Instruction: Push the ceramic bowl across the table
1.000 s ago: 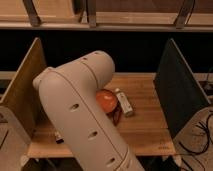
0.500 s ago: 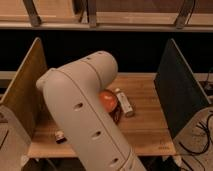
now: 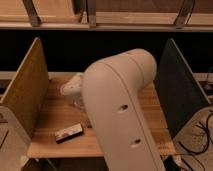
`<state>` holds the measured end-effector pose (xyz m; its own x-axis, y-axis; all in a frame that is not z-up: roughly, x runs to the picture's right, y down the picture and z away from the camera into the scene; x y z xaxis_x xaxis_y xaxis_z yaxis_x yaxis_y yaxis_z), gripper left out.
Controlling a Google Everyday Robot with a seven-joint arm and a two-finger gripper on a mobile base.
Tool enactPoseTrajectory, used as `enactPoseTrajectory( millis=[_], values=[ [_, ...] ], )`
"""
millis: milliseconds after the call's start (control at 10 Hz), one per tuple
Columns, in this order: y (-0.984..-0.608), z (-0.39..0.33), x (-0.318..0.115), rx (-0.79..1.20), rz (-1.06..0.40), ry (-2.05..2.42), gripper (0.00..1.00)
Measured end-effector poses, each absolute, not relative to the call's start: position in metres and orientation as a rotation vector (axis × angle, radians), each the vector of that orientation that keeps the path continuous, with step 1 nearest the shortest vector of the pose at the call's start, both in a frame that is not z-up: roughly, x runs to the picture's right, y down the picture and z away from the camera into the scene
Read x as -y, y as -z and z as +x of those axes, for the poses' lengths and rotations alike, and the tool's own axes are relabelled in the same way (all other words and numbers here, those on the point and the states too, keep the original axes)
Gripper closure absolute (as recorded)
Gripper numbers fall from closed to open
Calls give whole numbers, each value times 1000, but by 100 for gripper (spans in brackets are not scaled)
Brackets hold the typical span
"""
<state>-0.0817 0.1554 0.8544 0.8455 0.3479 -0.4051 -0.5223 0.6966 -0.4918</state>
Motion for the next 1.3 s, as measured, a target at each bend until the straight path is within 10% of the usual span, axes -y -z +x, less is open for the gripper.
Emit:
enactPoseTrajectory(
  millis=[1300],
  values=[
    [-892, 29, -76, -266, -413, -192, 100]
  ],
)
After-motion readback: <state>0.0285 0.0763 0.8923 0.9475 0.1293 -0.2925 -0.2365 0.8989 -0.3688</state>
